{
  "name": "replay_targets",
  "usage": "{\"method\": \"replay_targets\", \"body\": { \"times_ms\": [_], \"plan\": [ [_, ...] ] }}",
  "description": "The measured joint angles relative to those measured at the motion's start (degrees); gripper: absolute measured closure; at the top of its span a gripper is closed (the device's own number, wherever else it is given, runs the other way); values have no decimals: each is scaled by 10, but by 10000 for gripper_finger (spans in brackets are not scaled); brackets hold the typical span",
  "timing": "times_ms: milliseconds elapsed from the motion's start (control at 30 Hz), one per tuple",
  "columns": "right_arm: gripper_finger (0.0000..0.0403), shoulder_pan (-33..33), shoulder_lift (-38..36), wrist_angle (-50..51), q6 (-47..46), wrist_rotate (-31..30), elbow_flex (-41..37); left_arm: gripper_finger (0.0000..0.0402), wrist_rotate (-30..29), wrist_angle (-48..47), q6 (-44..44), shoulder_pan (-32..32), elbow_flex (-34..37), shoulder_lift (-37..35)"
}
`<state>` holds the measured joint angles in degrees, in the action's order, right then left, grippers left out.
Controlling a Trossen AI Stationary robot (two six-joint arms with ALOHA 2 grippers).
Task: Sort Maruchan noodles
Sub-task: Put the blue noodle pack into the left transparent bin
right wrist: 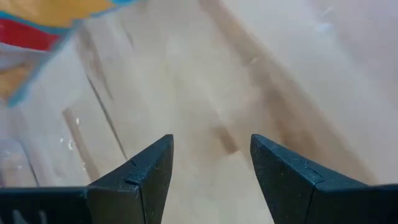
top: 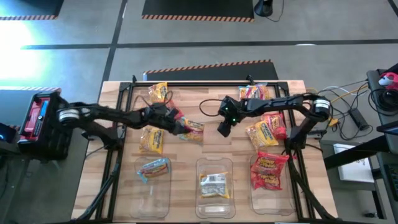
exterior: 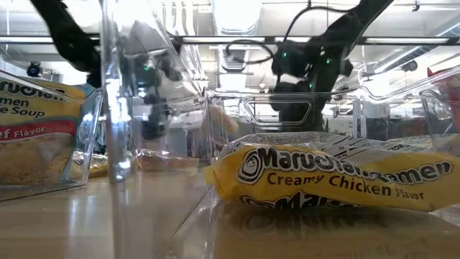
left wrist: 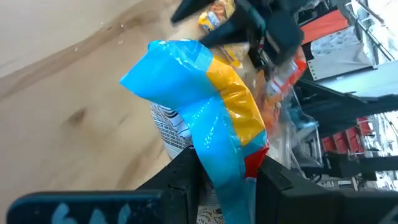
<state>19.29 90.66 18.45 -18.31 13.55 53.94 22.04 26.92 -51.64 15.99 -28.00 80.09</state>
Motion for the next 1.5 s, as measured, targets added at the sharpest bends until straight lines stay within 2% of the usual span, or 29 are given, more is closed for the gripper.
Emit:
{"method": "replay_targets", "body": {
  "times_ms": [200, 333, 533, 767, 833, 967, 1133, 1300, 1500],
  "plan": [
    [200, 7, -53, 41, 19, -109, 1, 326, -7, -16, -3, -18, 46, -138],
    [200, 6, -79, 63, 21, -138, 1, 326, -47, -33, -12, -60, 57, -212],
    [200, 6, -92, 67, 21, -137, 1, 325, -151, -184, -14, -161, 29, -280],
    [200, 5, -92, 87, -2, -135, 0, 325, -307, -371, -71, -317, -63, -323],
    [200, 5, -92, 87, -5, -135, 0, 325, -350, -412, -82, -372, -94, -326],
    [200, 5, -92, 88, -6, -135, 0, 325, -484, -496, -125, -494, -151, -312],
    [200, 5, -92, 93, -7, -135, 0, 325, -622, -629, -257, -637, -199, -267],
    [200, 5, -92, 92, -22, -134, 0, 325, -680, -724, -375, -728, -227, -210],
    [200, 5, -92, 92, -42, -134, 0, 325, -690, -745, -374, -761, -227, -164]
  ]
}}
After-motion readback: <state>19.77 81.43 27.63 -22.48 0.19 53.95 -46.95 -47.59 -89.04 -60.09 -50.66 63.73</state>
